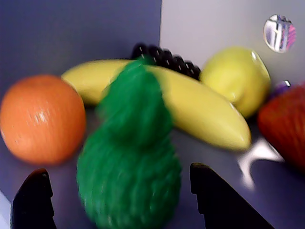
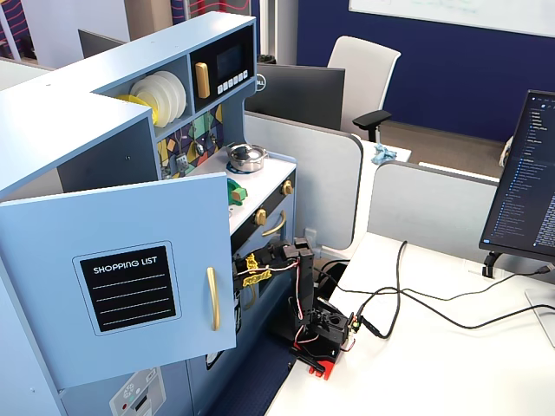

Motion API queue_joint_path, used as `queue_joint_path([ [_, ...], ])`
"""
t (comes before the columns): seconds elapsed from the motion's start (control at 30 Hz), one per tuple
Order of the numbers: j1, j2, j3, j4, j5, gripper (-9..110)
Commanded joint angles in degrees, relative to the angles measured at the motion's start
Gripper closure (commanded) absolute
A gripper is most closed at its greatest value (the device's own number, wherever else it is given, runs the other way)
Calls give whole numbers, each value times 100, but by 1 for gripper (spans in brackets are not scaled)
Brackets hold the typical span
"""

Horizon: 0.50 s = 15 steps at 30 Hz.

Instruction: Pick up the green pineapple from the left cabinet and place it in the green recipient

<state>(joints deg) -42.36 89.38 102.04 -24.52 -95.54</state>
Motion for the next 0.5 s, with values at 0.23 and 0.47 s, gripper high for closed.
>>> queue_joint_path([
  [0.23,35,-694,-1318,-53,387,75],
  [0.47,-35,-800,-1230,-97,360,101],
])
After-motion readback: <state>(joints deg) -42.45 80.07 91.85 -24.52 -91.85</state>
